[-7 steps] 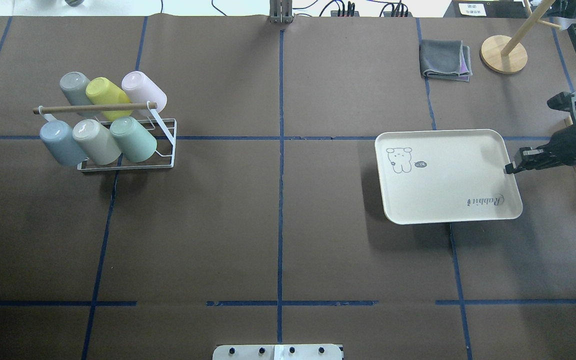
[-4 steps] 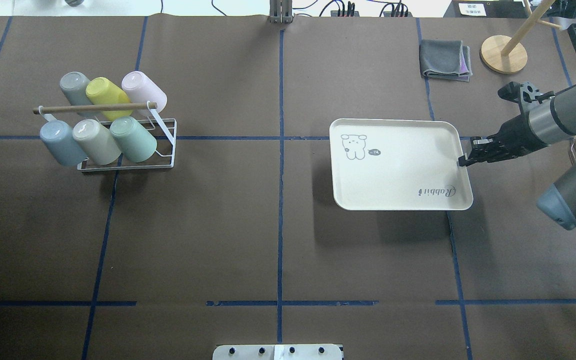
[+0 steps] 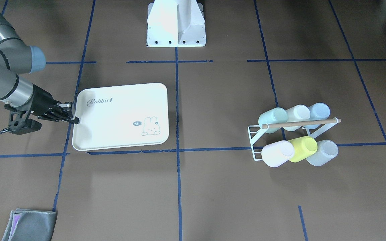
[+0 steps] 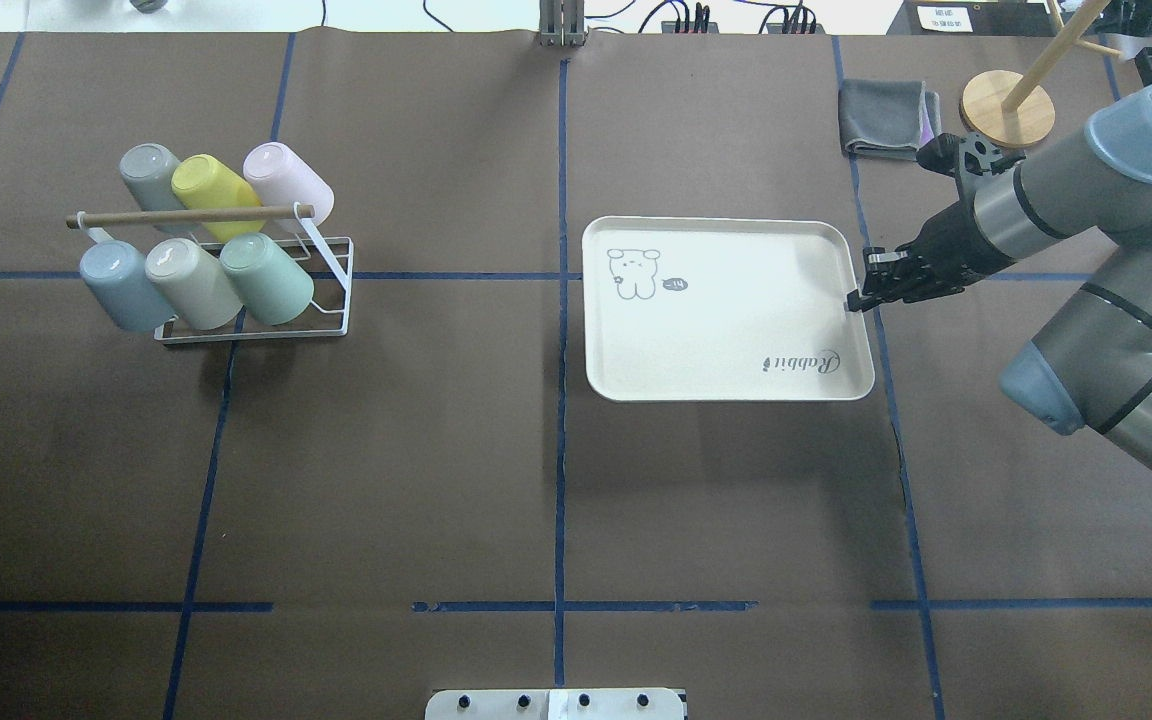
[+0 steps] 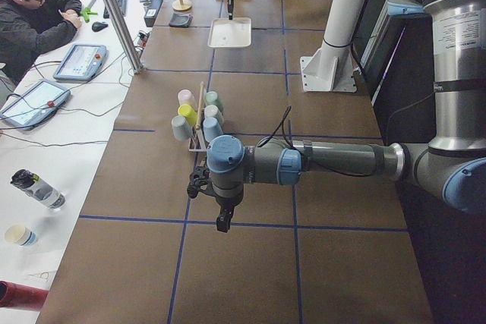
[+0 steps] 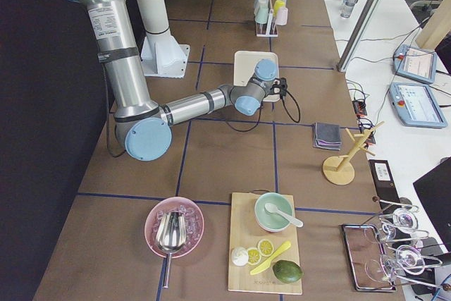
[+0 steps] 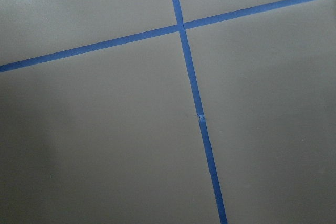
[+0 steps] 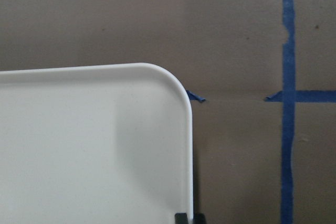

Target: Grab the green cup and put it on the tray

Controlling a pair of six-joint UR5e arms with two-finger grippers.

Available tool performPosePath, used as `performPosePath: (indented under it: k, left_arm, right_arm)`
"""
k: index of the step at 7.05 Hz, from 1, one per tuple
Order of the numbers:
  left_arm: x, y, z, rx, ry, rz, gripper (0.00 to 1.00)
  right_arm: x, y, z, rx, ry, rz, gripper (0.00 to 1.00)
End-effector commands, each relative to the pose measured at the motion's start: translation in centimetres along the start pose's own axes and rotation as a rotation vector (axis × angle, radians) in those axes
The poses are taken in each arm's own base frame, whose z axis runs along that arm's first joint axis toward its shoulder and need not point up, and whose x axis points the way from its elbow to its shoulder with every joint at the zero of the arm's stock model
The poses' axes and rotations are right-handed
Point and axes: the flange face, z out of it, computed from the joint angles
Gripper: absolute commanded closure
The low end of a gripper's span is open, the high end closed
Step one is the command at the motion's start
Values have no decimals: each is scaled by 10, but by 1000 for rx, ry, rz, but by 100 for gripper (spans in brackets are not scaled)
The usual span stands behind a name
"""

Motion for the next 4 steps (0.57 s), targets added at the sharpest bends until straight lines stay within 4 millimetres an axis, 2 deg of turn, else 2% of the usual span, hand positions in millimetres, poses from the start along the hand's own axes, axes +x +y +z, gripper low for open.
performPosePath:
  k: [1,2,3,4]
  left_arm:
    - [-1,0,2,-4,2,-1,0]
    - [-1,0,2,-4,2,-1,0]
    - [-2,1,3,-6,1,-3,0]
    - [-2,1,4,-7,1,-4,0]
  right_arm:
    - [-75,12,8,-3,69,-3,100]
    - [-105,25,31,0,87,16,100]
    - [-131,50,64,16,109,25,100]
    - [-151,67,86,21,117,7,100]
